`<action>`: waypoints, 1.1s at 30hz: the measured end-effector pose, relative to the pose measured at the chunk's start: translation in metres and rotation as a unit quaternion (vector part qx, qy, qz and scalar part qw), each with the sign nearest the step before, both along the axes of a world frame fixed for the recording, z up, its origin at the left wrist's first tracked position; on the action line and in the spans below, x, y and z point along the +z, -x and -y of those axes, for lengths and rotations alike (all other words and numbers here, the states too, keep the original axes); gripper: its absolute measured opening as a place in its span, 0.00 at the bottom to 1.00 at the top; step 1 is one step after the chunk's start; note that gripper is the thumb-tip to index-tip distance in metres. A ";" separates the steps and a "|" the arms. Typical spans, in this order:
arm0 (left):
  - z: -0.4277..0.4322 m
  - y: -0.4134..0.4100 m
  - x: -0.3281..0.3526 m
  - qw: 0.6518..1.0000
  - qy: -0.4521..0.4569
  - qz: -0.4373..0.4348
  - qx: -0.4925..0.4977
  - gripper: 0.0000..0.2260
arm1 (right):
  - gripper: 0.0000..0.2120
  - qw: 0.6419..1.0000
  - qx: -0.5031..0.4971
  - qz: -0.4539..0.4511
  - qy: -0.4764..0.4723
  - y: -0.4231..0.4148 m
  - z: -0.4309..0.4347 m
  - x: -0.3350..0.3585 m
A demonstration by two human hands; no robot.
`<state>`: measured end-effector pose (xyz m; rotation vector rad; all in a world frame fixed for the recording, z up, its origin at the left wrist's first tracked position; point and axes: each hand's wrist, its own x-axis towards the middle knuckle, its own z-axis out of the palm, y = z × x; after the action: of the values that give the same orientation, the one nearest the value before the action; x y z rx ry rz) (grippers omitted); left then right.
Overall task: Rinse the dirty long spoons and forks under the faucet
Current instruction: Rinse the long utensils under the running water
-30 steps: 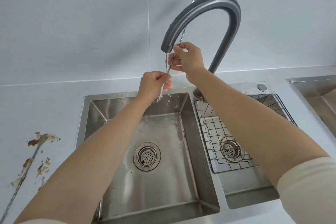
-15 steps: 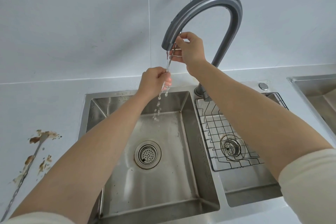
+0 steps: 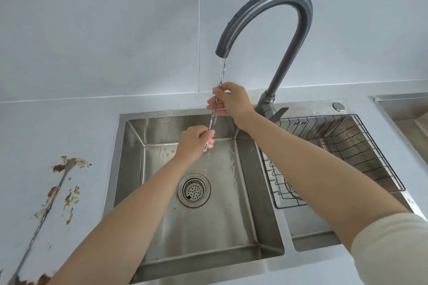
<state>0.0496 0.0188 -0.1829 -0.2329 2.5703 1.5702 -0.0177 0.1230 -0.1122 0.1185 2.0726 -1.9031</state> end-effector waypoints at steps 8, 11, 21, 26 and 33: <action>0.003 -0.037 -0.024 0.999 0.017 0.024 -0.024 0.15 | 0.09 0.999 0.026 0.019 -0.027 -0.032 -0.001 -0.023; 0.002 -0.049 -0.036 0.998 0.038 0.036 -0.029 0.18 | 0.08 0.999 0.031 0.023 -0.038 -0.044 -0.002 -0.033; -0.020 -0.080 -0.050 0.995 0.002 0.097 -0.024 0.03 | 0.08 0.993 0.029 0.053 -0.105 -0.070 -0.020 -0.059; -0.043 -0.093 -0.078 0.988 0.007 0.150 -0.020 0.12 | 0.11 0.979 0.036 0.117 -0.161 -0.074 -0.037 -0.093; -0.078 -0.102 -0.123 0.955 0.058 0.280 -0.075 0.14 | 0.13 0.923 0.099 0.178 -0.325 -0.078 -0.056 -0.173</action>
<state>0.1514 0.0968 -0.3060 -0.4151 2.1716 1.0999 0.0599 0.1786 -0.2851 0.3599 2.2557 -0.9310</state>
